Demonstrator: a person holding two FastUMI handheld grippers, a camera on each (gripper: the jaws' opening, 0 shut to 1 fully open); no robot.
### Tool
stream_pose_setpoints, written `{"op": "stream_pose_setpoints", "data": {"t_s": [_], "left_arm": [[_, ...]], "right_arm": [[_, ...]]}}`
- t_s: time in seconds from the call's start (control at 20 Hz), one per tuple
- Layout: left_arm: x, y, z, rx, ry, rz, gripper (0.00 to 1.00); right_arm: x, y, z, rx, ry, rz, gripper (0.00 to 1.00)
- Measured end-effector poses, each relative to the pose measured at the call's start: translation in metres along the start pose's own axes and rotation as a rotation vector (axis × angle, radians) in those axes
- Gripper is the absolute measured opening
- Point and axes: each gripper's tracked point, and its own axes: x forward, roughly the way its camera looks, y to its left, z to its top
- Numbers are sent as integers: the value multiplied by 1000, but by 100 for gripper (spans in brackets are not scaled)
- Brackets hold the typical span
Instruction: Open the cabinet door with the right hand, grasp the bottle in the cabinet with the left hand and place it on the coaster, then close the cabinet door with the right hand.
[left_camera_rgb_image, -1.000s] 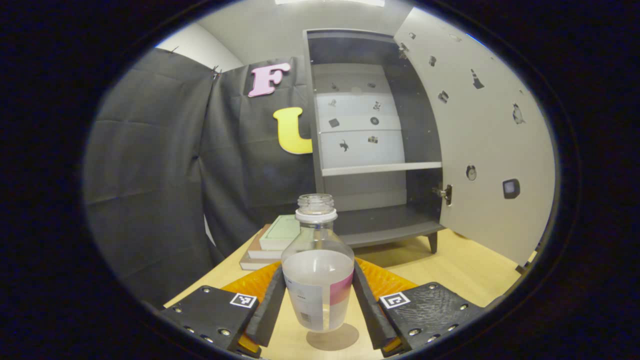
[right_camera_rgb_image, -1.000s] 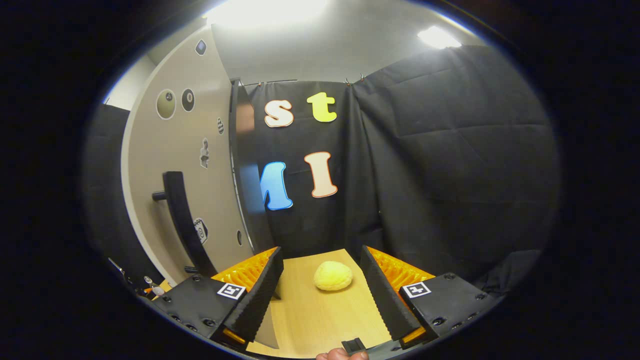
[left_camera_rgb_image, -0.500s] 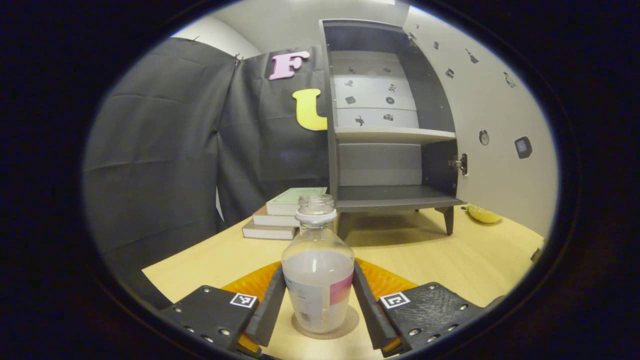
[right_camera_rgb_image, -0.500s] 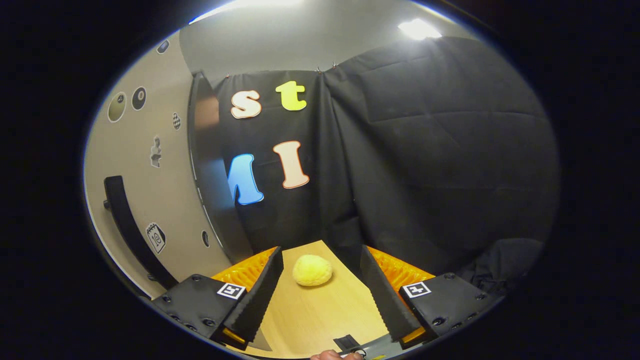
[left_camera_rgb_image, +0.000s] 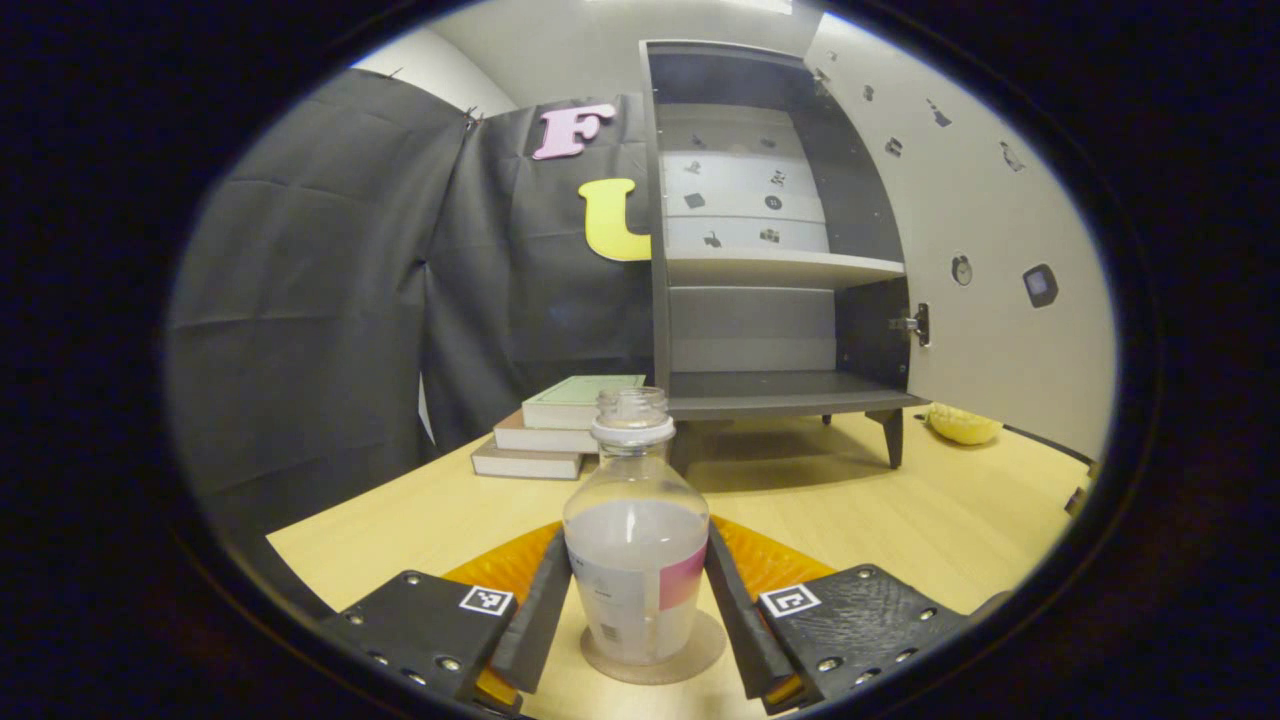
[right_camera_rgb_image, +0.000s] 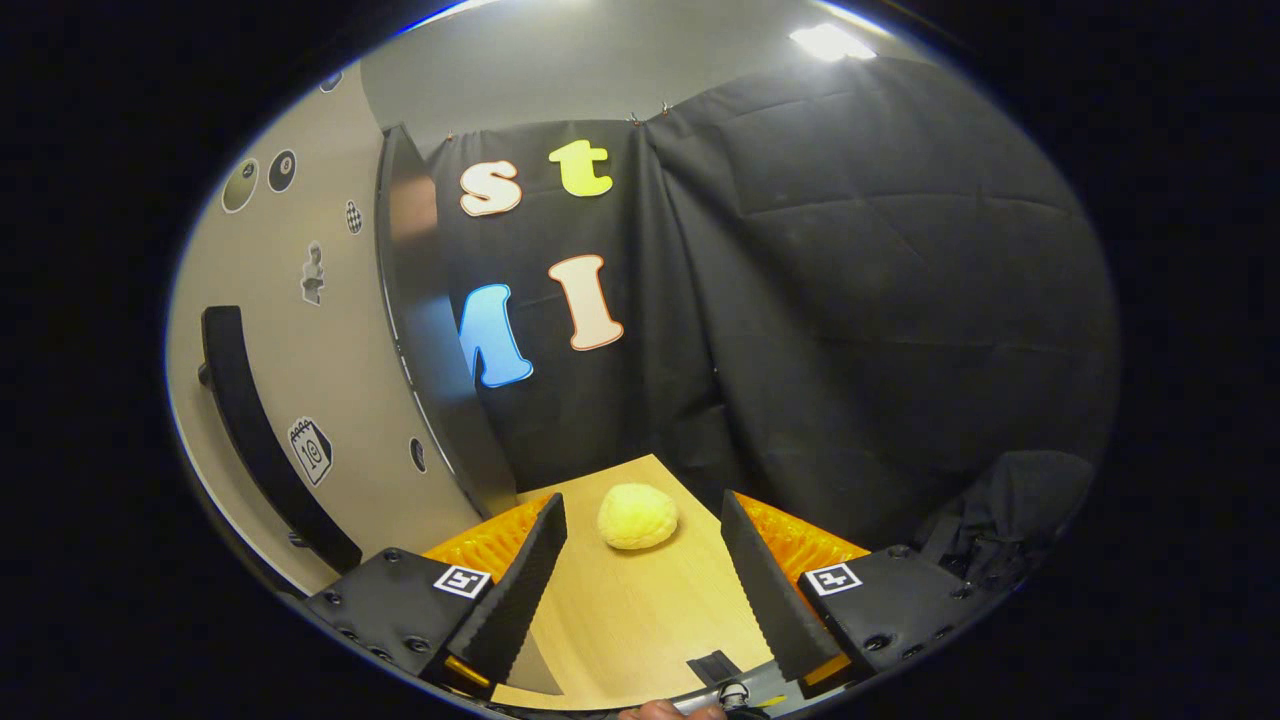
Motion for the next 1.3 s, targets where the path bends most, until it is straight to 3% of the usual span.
{"op": "stream_pose_setpoints", "data": {"t_s": [0.3,0.35,0.45,0.5,0.65,0.75,0.8,0.85,1.0,1.05,1.1,1.3], "left_arm": [[3,-2,-3,-17,31,-16,76],[4,-1,-3,-28,37,-16,72],[5,-3,4,-51,34,-22,77],[3,-5,7,-56,29,-22,87],[0,-3,22,-50,13,-28,87],[0,-1,40,-31,-11,-31,88],[-1,-2,51,-26,-27,-39,88],[-2,-3,61,-24,-43,-45,87],[-8,0,98,2,-85,-54,85],[-12,0,113,19,-101,-58,87],[-15,0,129,28,-118,-64,87],[-30,-10,178,-1,-117,-121,85]], "right_arm": [[-2,3,-3,1,3,2,93],[-1,3,-3,4,3,3,98],[-1,5,0,2,-3,4,93],[-1,4,0,0,-5,5,93],[-2,5,1,6,-10,14,98],[-1,8,-1,6,-11,23,98],[-2,8,-2,3,-13,26,93],[-2,8,-1,0,-17,28,98],[-4,8,0,11,-33,39,98],[-5,8,2,13,-42,41,93],[-6,6,3,9,-56,38,98],[-11,5,10,10,-91,50,98]]}}
